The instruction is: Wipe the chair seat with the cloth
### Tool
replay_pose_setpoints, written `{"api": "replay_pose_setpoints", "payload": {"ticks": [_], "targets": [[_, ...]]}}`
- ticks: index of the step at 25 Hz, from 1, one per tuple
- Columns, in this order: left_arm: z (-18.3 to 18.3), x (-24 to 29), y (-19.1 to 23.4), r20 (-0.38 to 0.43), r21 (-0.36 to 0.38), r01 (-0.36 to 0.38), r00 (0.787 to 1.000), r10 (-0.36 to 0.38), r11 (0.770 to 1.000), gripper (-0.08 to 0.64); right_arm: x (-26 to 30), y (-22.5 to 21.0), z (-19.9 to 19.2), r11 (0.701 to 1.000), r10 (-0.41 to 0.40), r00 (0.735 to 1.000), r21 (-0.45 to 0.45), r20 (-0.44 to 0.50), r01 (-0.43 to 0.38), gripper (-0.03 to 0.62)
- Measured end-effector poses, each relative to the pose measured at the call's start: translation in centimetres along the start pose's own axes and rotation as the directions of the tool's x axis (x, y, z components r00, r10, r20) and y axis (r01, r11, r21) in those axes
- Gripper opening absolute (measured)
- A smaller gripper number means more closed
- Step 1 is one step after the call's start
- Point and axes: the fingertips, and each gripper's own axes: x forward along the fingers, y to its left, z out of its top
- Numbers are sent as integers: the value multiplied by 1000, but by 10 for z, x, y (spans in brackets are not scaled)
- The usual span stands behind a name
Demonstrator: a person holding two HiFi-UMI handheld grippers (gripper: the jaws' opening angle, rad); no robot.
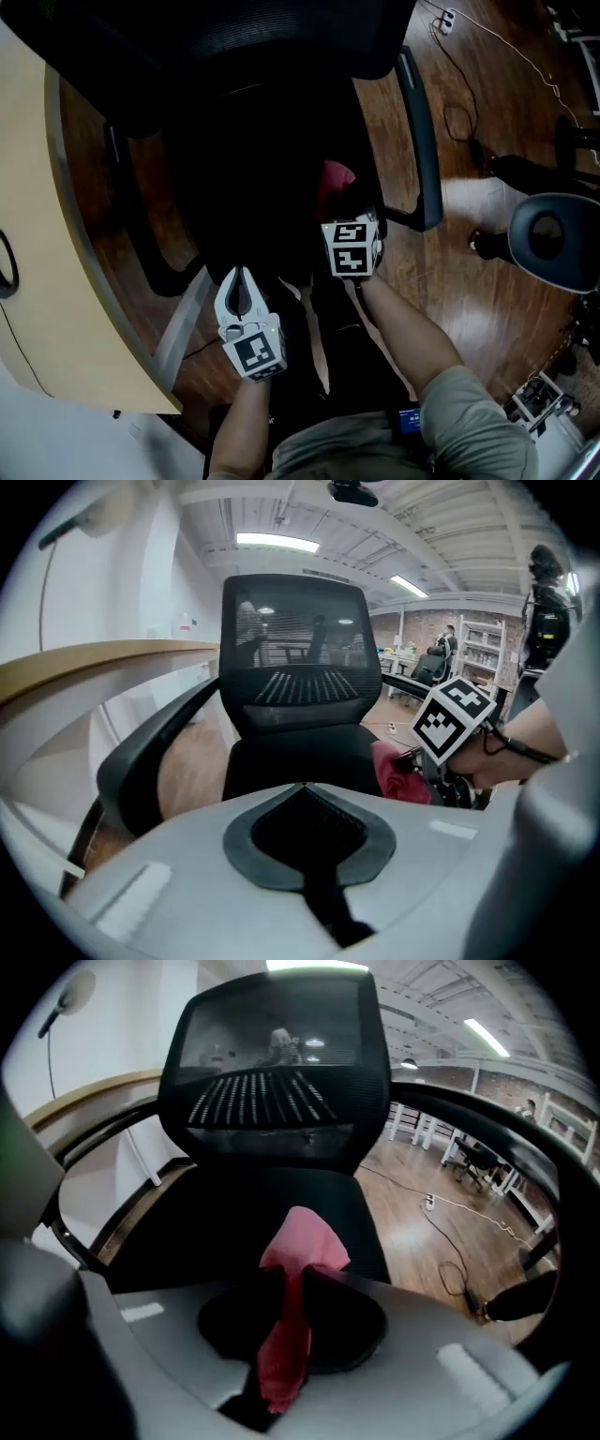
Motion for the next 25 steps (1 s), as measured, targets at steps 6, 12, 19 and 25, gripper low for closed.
{"api": "replay_pose_setpoints", "payload": {"ticks": [6, 12, 19, 25], "targets": [[-23, -31, 58, 12, -56, -105, 994, 106, 993, 6, -14, 133, 6, 967, 219, 976, -134, 19, -214, 58], [-52, -57, 89, -4, -99, -135, 991, 135, 986, 6, -33, 251, -32, 873, 393, 918, -290, -59, -392, 58], [-75, -70, 121, -26, -137, -152, 988, 149, 979, 6, -31, 309, -72, 829, 461, 877, -289, -132, -479, 58], [-92, -61, 130, -46, -133, -167, 986, 162, 977, 6, -17, 319, -105, 805, 461, 866, -319, -196, -501, 58]]}}
